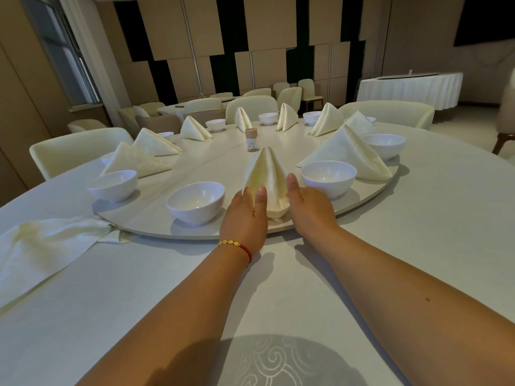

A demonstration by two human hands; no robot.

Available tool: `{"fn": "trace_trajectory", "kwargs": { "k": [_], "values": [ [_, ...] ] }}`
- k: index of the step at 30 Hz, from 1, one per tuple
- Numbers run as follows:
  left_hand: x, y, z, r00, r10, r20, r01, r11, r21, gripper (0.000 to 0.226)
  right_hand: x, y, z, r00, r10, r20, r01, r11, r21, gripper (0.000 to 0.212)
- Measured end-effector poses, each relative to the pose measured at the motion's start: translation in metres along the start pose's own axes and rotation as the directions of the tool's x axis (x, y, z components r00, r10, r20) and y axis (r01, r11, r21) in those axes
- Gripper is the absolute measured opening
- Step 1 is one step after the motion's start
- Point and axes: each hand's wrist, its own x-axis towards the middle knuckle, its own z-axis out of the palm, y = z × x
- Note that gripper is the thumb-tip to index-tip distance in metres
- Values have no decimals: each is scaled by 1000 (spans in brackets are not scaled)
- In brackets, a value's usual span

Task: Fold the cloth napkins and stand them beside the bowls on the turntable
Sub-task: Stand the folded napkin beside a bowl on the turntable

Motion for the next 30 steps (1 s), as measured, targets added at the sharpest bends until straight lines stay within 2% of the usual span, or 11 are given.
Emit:
{"fn": "trace_trajectory", "kwargs": {
  "k": [4,12,15,19,23,30],
  "values": [
    [-7,-4,0,999,18,26,-21,994,108,89,0,1,3,998,-56,11,57,996,-75,83],
    [-15,0,-6,994,62,95,-82,970,228,65,-3,-2,2,999,-42,22,45,991,-127,86],
    [-20,2,-7,988,83,129,-117,951,285,67,-6,-5,2,998,-38,40,45,980,-195,88],
    [-26,4,-7,981,127,148,-171,924,342,80,-11,-6,-4,998,-58,17,60,976,-209,85],
    [-29,8,-7,981,111,159,-164,912,375,73,-14,-3,-6,998,-60,1,59,977,-206,92],
    [-40,1,-22,983,141,116,-172,924,341,66,-19,-6,-12,997,-80,6,80,983,-166,85]
  ]
}}
